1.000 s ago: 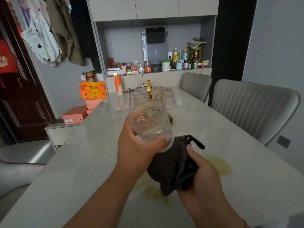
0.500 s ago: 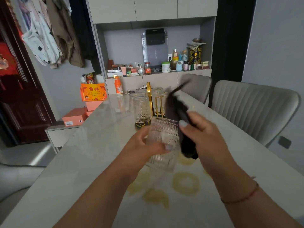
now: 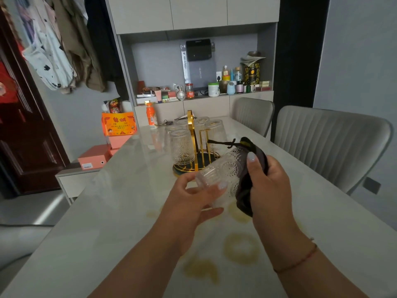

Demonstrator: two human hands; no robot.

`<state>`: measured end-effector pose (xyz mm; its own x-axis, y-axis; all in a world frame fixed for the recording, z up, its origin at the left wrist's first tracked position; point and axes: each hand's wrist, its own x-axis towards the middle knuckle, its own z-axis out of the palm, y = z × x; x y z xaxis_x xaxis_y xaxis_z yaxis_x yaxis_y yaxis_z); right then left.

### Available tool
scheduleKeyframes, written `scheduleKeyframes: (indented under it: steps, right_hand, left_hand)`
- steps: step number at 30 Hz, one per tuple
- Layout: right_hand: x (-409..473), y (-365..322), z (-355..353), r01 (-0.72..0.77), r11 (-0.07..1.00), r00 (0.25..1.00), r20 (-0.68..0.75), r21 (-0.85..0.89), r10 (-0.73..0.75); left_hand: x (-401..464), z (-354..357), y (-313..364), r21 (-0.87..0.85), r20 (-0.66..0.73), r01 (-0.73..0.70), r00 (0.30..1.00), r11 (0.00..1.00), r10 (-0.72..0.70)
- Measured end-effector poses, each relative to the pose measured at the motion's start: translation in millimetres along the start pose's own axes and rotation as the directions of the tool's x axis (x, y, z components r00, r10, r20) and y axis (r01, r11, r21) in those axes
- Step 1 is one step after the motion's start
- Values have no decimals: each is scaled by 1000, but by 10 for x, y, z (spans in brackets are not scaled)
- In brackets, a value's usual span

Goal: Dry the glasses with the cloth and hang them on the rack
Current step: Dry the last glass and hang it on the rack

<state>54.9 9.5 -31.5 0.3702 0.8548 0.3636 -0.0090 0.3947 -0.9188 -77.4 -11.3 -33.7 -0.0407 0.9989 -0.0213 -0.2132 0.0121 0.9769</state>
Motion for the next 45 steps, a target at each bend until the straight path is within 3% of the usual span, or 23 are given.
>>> scheduleKeyframes:
  steps: [6,10,13,17,23,34,41,45]
  right_hand:
    - [88,61,89,-214,957,974,-33,196,224]
    - [300,81,75,-413,728,877,22,547,481]
    - [413,99,21,-432,622,846,54,653,531]
    - [475,177,-7,-432,611,856,87,664,510]
    - [422,309,10,-469,630,852,130,619,507]
    - [364,312,3,-532,568,818,207,628,537]
    - [367,319,-15,-561,530,797,242,636,553]
    - [350,312,-19,-581,507,784,272,636,558]
  left_hand:
    - [150,76,-23,197,-174,-178,961,964,213]
    - [297,56,54,300,-215,-243,925,923,313]
    - [435,9,147,388,-259,-283,880,877,399]
    - [745,-24,303,596,-265,-287,812,750,521]
    - [1266,49,586,790,-147,-334,711,515,687]
    - [2015,173,841,928,-10,-264,687,263,727]
    - [2220,150,863,975,-55,-101,758,199,650]
    - [2288,143,843,992,-16,-67,783,111,622]
